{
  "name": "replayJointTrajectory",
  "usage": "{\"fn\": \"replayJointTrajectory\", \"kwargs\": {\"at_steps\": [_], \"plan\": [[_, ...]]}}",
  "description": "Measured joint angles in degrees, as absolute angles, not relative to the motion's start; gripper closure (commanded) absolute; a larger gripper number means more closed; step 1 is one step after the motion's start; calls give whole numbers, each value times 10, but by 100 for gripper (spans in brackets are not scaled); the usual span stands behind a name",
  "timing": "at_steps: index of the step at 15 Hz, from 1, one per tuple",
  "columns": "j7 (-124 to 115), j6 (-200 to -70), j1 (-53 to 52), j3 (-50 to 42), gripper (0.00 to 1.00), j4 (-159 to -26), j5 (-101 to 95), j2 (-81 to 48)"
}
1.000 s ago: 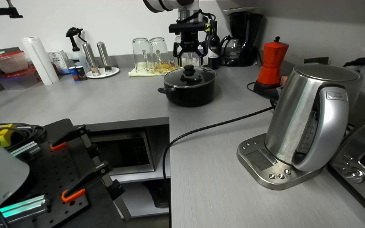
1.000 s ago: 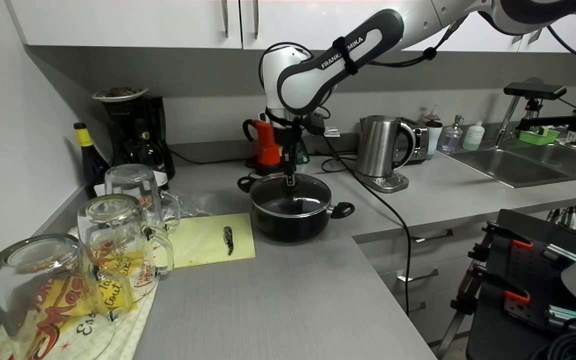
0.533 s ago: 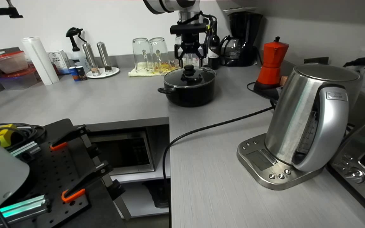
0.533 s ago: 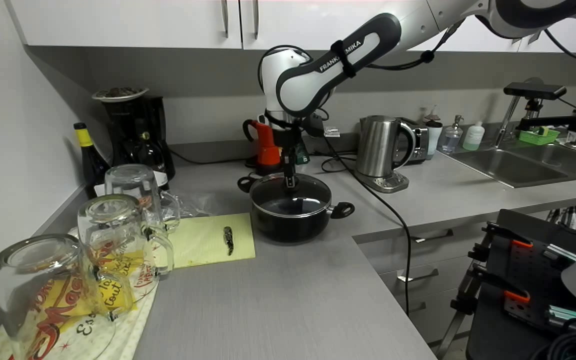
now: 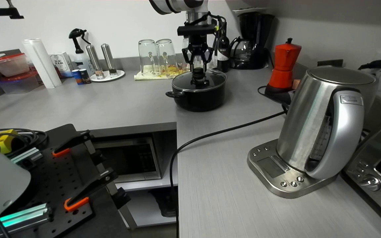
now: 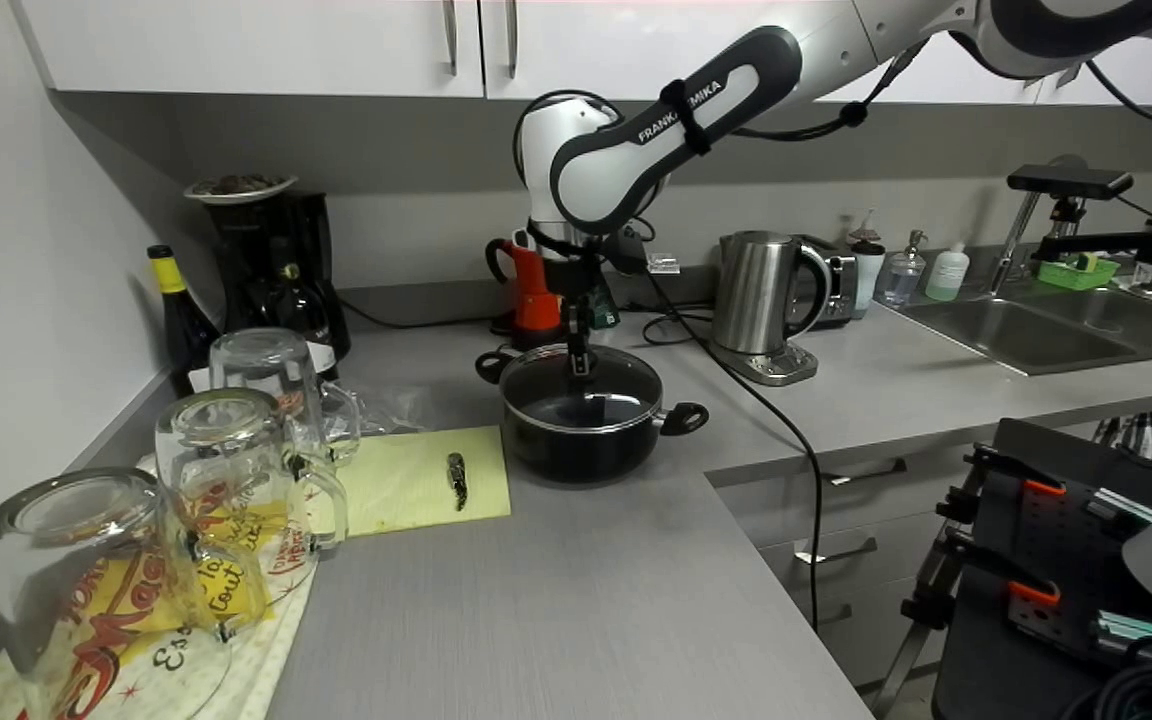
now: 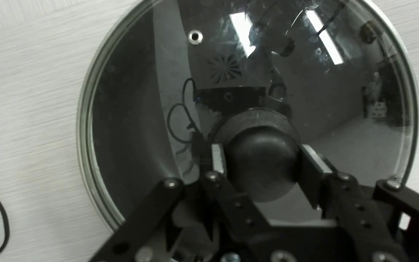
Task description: Remove the lid from the pot
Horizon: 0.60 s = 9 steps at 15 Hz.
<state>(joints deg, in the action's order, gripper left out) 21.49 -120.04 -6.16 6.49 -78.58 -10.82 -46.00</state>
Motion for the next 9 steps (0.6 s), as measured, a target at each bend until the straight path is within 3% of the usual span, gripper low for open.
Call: {"fn": "replayJointTrajectory", "kwargs": {"at_steps": [9], "plan": [[215, -1205, -61, 62, 75, -787, -115, -442]]}}
